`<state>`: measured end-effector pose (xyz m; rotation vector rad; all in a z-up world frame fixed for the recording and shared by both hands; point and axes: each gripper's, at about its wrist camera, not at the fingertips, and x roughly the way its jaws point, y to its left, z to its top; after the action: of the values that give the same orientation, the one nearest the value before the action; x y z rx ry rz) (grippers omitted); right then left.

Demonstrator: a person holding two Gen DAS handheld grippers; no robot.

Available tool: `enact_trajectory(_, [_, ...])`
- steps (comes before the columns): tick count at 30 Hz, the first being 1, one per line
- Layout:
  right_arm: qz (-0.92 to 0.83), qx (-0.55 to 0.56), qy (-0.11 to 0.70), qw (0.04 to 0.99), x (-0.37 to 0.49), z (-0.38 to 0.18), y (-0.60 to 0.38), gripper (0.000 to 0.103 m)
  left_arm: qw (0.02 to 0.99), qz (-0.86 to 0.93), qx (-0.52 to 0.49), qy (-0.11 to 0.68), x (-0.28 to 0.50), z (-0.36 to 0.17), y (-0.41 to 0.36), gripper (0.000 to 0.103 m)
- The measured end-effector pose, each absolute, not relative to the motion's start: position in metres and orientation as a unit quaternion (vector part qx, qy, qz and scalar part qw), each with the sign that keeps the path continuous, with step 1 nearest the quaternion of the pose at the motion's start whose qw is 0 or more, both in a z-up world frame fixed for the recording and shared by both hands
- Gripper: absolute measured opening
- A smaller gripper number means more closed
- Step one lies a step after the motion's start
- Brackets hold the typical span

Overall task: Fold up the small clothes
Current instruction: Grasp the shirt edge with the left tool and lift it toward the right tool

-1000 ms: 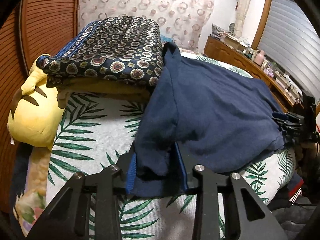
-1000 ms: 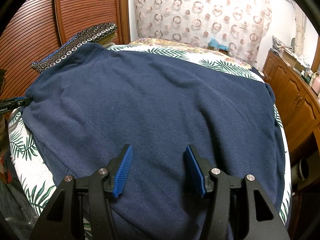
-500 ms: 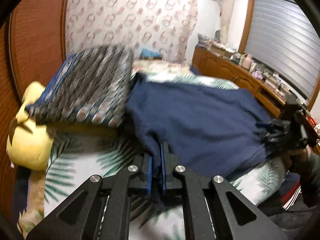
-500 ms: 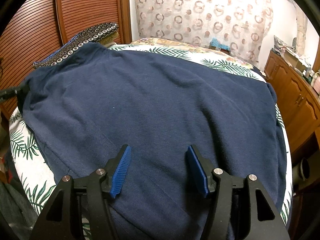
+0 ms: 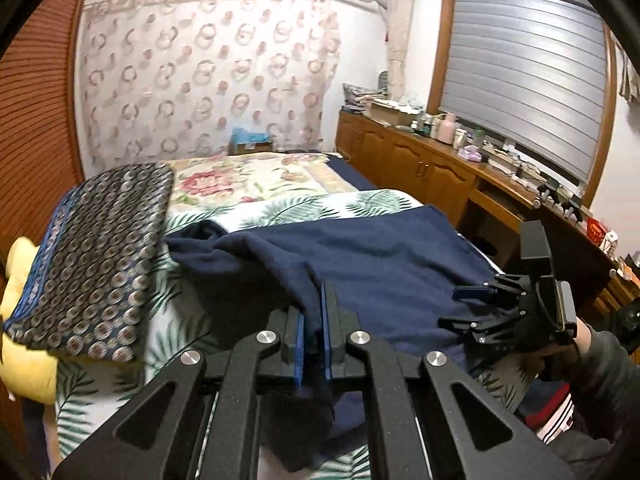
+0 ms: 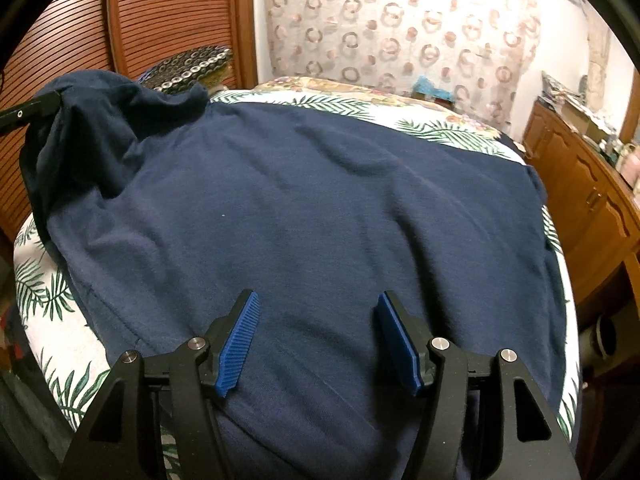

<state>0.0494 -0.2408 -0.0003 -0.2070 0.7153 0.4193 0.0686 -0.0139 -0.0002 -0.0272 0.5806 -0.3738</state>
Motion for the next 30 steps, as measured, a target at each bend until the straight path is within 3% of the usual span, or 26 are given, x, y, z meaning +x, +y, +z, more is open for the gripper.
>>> enact_trajectory(20, [0.161, -0.047, 0.283, 0.944, -0.006, 0.037, -0.340, 0.064, 0.914, -0.318, 0.037, 0.248, 0.103, 0.060, -0.156, 0.007])
enact_trajectory(28, [0.144, -0.029, 0.277, 0.950, -0.014, 0.039, -0.352, 0.064, 0.895, -0.348, 0.059, 0.273, 0.106, 0.054, -0.191, 0.007])
enact_trajectory(30, [0.142, -0.027, 0.277, 0.950, -0.015, 0.038, -0.352, 0.064, 0.892, -0.348, 0.065, 0.281, 0.105, 0.047, -0.192, 0.019])
